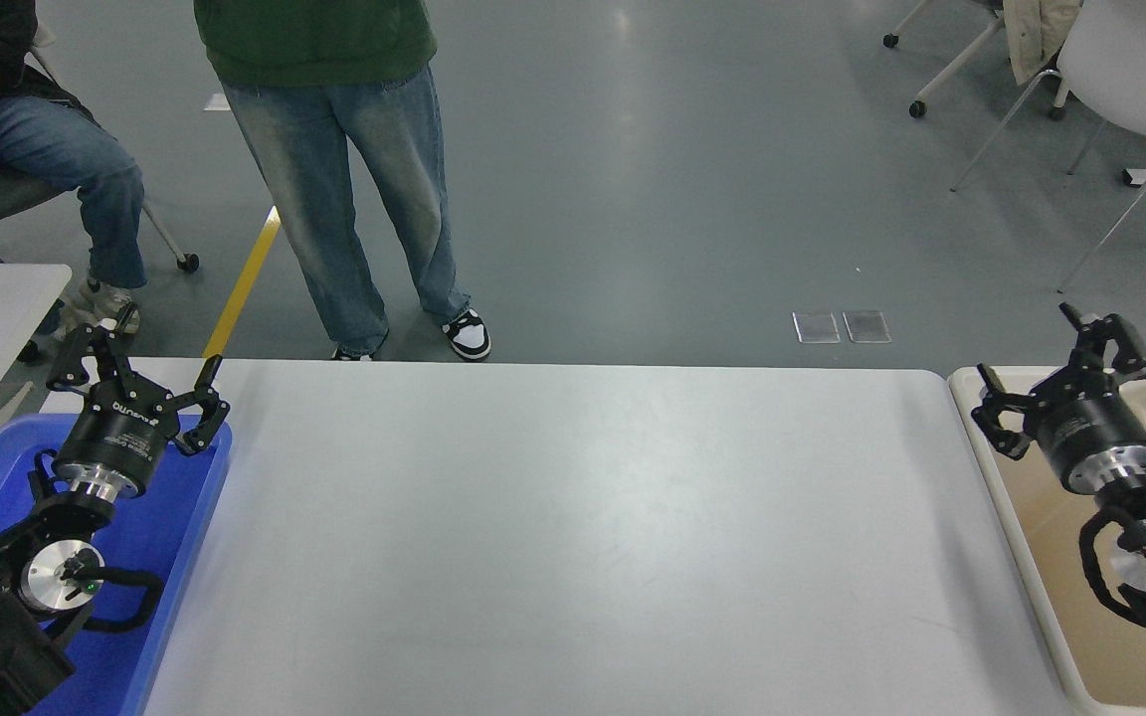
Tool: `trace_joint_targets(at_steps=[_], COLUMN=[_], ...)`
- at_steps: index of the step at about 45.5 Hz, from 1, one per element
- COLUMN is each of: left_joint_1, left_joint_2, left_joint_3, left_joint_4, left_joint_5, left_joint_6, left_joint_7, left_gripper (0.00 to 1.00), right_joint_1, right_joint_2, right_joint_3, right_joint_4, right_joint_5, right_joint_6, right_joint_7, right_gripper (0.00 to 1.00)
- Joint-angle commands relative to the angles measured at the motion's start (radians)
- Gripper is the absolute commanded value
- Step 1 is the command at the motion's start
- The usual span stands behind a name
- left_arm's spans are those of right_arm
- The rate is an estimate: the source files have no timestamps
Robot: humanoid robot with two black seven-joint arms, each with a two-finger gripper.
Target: Clean the table surface
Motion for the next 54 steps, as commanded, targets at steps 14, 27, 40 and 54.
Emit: trace_joint_targets(at_steps=[14, 27, 40, 54], left_joint_1=[-0.001, -0.001, -0.001, -0.001], left_joint_2=[0.000, 0.000, 0.000, 0.000], left_joint_3=[0.000, 0.000, 0.000, -0.002], left_joint_4=[0.000, -0.002, 0.000, 0.000], left_joint_5=[0.000, 0.000, 0.000, 0.000], left_joint_6=[-0.003, -0.005, -0.006, -0.005], left_joint_7=[0.002, 0.002, 0.002, 0.002], left_gripper=[1.00, 1.00, 1.00, 1.00], right_joint_1=[-0.015, -0.001, 0.023, 0.052], right_joint_2=[0.270, 0.269, 0.269, 0.269], right_joint_3=[0.007, 0.007, 0.007, -0.003], right_joint_4=[-0.075, -0.103, -0.132, -0.187], right_joint_5=[-0.156, -0.157, -0.157, -0.278], right_joint_6=[0.006, 0.006, 0.006, -0.042], right_joint_7=[0.156, 0.156, 0.156, 0.204], right_gripper=[1.00, 1.00, 1.00, 1.00])
